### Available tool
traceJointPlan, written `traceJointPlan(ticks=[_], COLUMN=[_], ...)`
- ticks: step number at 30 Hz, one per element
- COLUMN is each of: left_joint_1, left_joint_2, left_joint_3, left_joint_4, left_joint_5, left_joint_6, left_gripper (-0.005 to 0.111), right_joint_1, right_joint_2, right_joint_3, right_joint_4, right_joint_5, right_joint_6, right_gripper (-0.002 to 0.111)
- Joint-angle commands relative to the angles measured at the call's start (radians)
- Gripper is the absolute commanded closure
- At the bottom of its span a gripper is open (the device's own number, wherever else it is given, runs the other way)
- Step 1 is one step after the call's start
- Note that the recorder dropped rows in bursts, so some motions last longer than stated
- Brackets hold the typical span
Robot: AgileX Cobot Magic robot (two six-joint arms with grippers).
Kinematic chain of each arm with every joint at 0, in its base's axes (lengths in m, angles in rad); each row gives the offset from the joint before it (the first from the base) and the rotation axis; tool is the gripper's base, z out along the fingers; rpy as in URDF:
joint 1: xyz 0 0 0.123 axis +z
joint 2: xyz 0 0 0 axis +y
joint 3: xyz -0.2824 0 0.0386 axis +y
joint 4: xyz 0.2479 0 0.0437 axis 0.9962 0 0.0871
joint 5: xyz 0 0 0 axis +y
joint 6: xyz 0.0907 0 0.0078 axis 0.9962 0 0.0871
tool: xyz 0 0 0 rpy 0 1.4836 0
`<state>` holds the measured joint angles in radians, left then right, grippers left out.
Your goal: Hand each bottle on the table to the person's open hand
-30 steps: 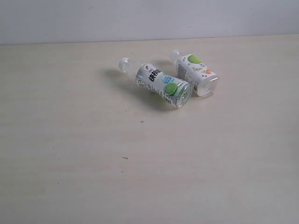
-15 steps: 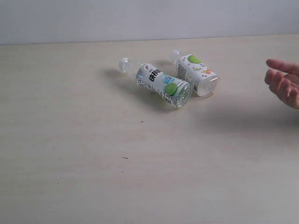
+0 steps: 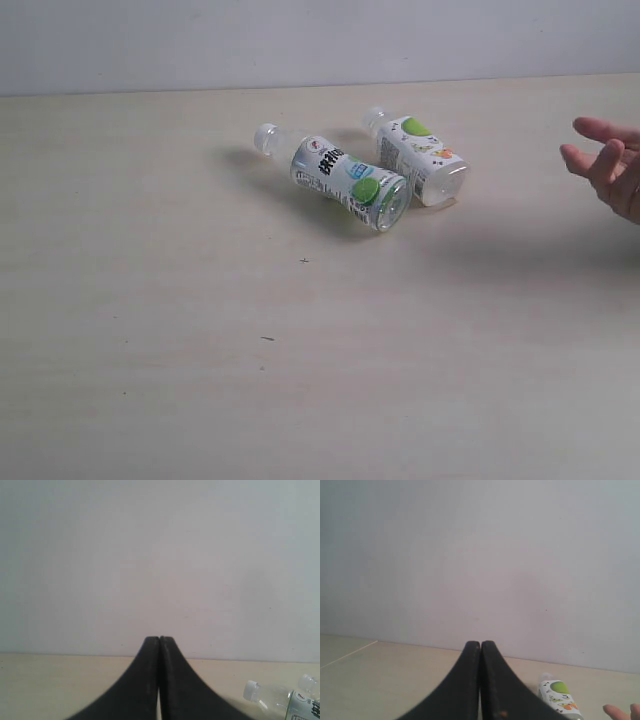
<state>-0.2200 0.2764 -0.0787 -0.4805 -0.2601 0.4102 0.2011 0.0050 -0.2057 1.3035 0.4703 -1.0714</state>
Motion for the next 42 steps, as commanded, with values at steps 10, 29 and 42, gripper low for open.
traceJointPlan(ticks=[10,29,42], left_joint_1=[0.0,0.0,-0.098], left_joint_2=[-0.007,0.255,1.241], left_joint_3=[-0.017,-0.397,-1.344], left_joint_4=[0.006,0.248,0.32], left_joint_5=[-0.011,-0.055,1.318], left_joint_6=[-0.463,-0.362,0.394], left_gripper=[0.107,0.107,0.107], right_joint_1=[-0.003,-0.003,-0.003], right_joint_2=[-0.005,-0.005,-0.005], right_joint_3=[0.003,0.003,0.003], right_joint_4=[0.004,0.004,0.004], right_joint_5=[0.003,0.004,0.004], right_joint_6=[0.002,0.002,0.002], right_gripper=[0.108,0.108,0.108])
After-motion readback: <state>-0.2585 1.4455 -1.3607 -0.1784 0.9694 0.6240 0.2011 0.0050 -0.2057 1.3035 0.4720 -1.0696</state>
